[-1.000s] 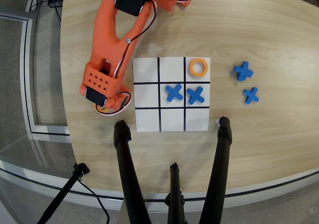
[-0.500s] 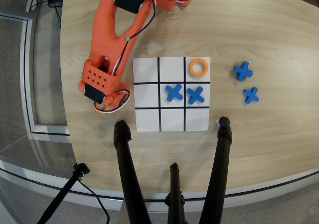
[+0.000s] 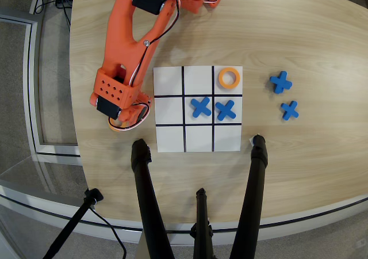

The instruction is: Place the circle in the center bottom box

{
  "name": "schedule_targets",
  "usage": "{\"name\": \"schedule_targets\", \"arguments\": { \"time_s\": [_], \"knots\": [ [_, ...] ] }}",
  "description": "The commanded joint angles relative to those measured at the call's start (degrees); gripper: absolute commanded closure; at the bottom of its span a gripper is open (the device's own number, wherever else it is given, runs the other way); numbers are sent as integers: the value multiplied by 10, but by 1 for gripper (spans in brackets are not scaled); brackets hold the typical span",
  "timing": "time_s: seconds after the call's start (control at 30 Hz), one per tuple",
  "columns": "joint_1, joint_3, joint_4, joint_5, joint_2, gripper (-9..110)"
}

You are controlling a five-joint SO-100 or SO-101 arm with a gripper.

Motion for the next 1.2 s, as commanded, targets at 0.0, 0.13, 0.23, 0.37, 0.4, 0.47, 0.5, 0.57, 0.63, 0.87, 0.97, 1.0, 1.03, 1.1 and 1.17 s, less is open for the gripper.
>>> {"name": "schedule_targets", "arguments": {
  "time_s": [0.0,0.13,0.23,0.37,0.4,0.47,0.5,0.57,0.63,0.87,0.97,1.0,1.03,1.1,1.17],
  "knots": [
    [11,17,17,-13,4,91],
    [25,17,33,-35,10,91],
    [36,21,42,-54,16,91],
    [57,40,43,-86,31,91],
    [62,46,43,-95,34,91],
    [73,56,43,-113,44,91],
    [79,62,43,-124,49,91],
    [96,68,51,-151,58,91],
    [116,76,51,-181,69,91],
    [190,88,34,-294,84,91],
    [208,92,19,-322,85,91],
    [212,93,13,-326,86,91],
    [214,93,11,-333,90,91],
    [214,91,10,-339,94,91],
    [213,90,9,-339,95,91]
  ]
}}
